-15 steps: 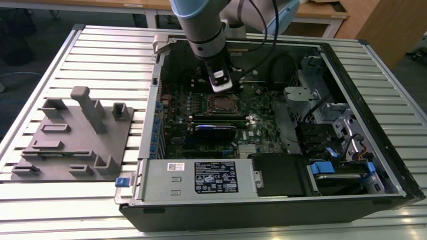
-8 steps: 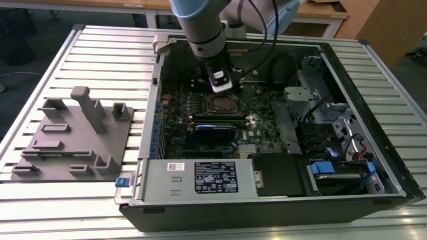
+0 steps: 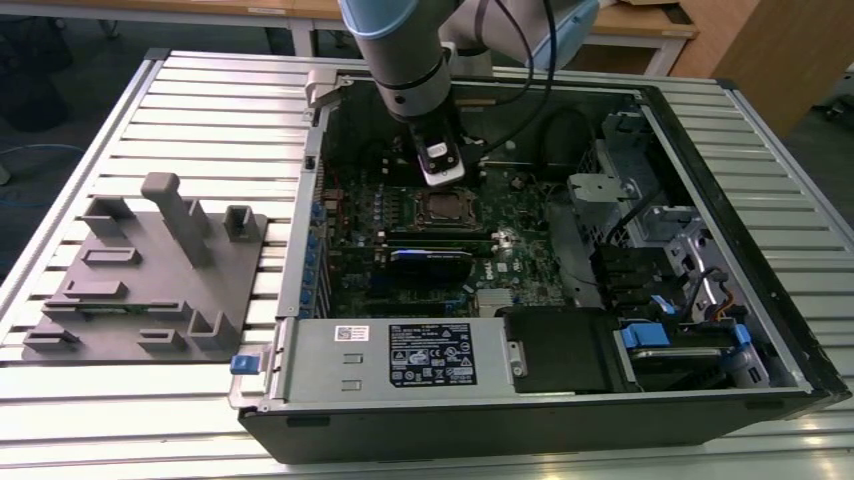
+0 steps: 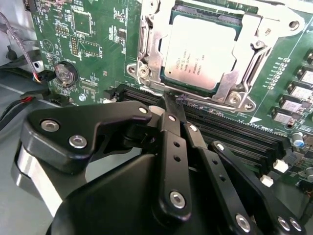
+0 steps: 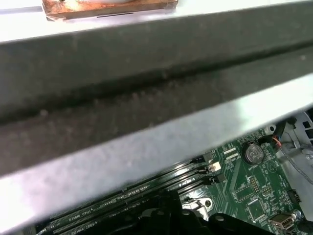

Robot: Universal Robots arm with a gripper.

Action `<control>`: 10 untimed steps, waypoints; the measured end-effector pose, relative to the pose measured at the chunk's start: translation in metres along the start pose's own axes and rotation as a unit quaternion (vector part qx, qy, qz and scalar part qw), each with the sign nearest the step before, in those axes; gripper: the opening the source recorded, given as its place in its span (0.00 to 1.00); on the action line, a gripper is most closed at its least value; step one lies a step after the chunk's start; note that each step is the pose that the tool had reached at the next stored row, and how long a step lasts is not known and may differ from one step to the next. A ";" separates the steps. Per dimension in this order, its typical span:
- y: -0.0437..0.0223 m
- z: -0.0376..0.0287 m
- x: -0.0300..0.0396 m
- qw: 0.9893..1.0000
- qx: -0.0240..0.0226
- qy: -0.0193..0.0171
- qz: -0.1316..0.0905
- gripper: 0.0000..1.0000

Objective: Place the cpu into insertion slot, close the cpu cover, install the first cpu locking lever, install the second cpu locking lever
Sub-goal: 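Install the first cpu locking lever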

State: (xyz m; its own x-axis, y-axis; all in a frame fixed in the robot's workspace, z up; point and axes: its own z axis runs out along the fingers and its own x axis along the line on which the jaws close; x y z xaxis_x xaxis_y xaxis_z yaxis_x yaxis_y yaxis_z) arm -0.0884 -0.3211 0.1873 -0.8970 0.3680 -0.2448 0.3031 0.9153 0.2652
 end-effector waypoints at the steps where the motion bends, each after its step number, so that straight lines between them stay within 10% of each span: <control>1: 0.0000 0.0001 0.0000 1.000 0.001 0.000 0.000 0.10; 10: -0.0006 0.0017 0.0005 1.000 0.002 -0.001 -0.001 0.10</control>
State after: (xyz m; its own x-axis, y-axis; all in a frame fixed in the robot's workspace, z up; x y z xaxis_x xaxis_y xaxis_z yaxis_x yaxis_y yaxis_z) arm -0.0884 -0.3212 0.1854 -0.8969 0.3671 -0.2465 0.3030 0.9163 0.2619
